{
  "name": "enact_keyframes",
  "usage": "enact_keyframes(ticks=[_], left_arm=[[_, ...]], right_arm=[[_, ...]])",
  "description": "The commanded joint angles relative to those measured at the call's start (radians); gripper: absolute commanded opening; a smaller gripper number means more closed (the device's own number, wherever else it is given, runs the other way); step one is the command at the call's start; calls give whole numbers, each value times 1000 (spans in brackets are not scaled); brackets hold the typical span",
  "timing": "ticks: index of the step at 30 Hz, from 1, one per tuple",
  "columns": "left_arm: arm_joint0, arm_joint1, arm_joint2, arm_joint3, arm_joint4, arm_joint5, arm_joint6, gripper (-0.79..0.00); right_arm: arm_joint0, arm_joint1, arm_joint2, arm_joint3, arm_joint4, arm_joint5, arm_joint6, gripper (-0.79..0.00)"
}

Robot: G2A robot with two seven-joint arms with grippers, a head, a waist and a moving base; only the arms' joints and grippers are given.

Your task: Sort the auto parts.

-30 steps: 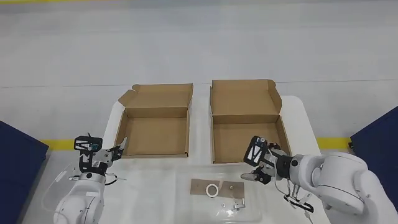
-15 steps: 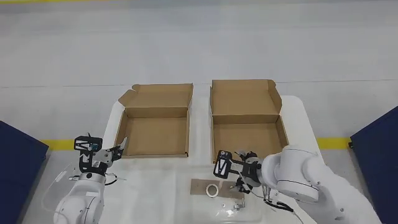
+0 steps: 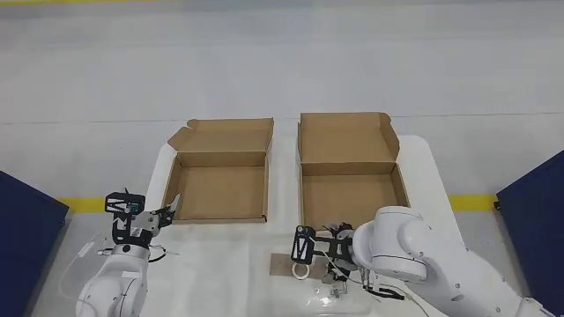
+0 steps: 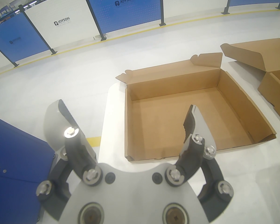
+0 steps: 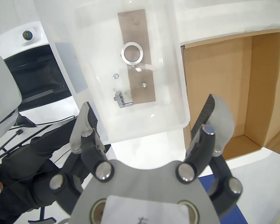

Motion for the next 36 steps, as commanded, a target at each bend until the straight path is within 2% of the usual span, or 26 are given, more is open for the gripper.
enact_keyframes(ticks=[1,11,23,30,36], left_arm=[[0,0,0,0,0,0,0,0],[0,0,0,0,0,0,0,0],[0,0,0,0,0,0,0,0],[0,0,0,0,0,0,0,0],[0,0,0,0,0,0,0,0]], right_arm=[[14,-6,-28,25,-2,2,2,0],[77,-40,-129,115,15,17,16,0],[67,-39,-162,119,4,3,3,0],[141,-36,-251,138,53,54,54,0],[141,-36,-251,138,53,54,54,0]])
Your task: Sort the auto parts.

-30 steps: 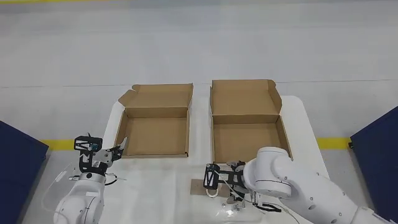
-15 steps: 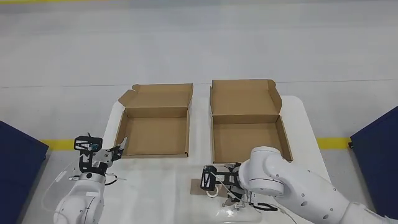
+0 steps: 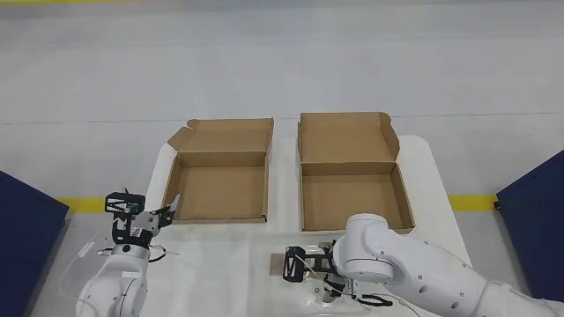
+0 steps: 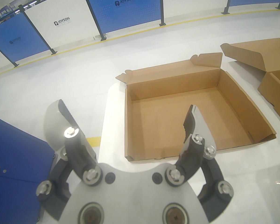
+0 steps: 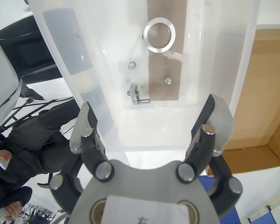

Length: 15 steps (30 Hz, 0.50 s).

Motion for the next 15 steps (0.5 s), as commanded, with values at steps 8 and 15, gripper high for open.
enact_keyframes(ticks=[8,15], left_arm=[[0,0,0,0,0,0,0,0],[0,0,0,0,0,0,0,0]], right_arm=[[-27,-7,-17,49,-82,24,-60,0],[-35,-16,-24,97,-87,28,-80,0]])
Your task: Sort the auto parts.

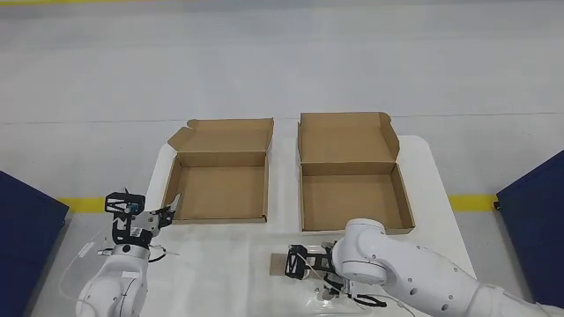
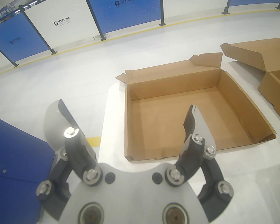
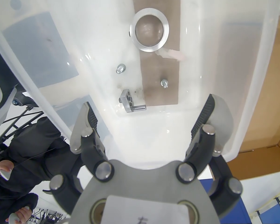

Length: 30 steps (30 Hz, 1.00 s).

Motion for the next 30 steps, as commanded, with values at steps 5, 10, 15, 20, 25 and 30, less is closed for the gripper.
enact_keyframes(ticks=[5,10,15,20,25,30], left_arm=[[0,0,0,0,0,0,0,0],[0,0,0,0,0,0,0,0],[0,0,0,0,0,0,0,0],[0,0,0,0,0,0,0,0],[0,0,0,0,0,0,0,0],[0,0,0,0,0,0,0,0]], right_arm=[[-8,-6,-4,34,-12,-1,-14,-274],[-12,-12,-9,58,-32,9,-24,-332],[-17,-19,-14,74,-59,13,-42,-406],[-21,-25,-15,81,-91,31,-50,-416],[-33,-28,-14,83,-141,46,-75,-425],[-47,-31,-13,89,-170,52,-89,-449]])
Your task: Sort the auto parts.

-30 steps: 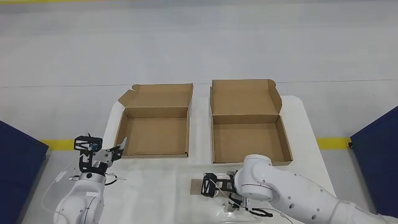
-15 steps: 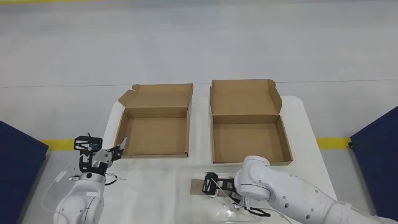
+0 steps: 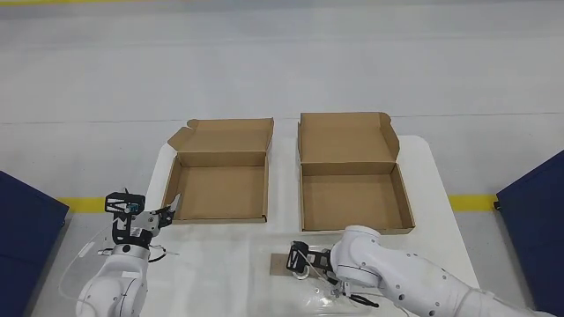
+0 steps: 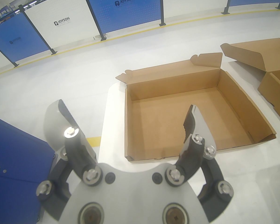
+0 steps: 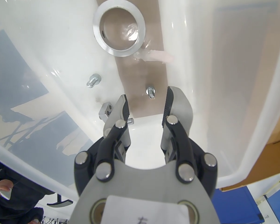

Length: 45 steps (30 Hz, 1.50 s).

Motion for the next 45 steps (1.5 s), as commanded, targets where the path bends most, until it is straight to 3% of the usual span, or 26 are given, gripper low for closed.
enact_keyframes(ticks=[1,11,22,28,30,31,39,45], left_arm=[[0,0,0,0,0,0,0,0],[0,0,0,0,0,0,0,0],[0,0,0,0,0,0,0,0],[0,0,0,0,0,0,0,0],[0,0,0,0,0,0,0,0],[0,0,0,0,0,0,0,0],[0,0,0,0,0,0,0,0],[0,0,0,0,0,0,0,0]], right_arm=[[-4,-2,2,5,-4,0,-3,-453],[-20,-9,15,20,-10,-5,-14,-502],[-40,-13,34,23,-21,-13,-18,-653],[-48,-16,42,29,-21,-15,-13,-674],[-51,-18,45,30,-23,-15,-14,-714],[-52,-18,47,30,-24,-15,-14,-785],[-67,-19,62,15,-28,-16,-2,-785],[-85,0,122,-83,68,-40,92,-785]])
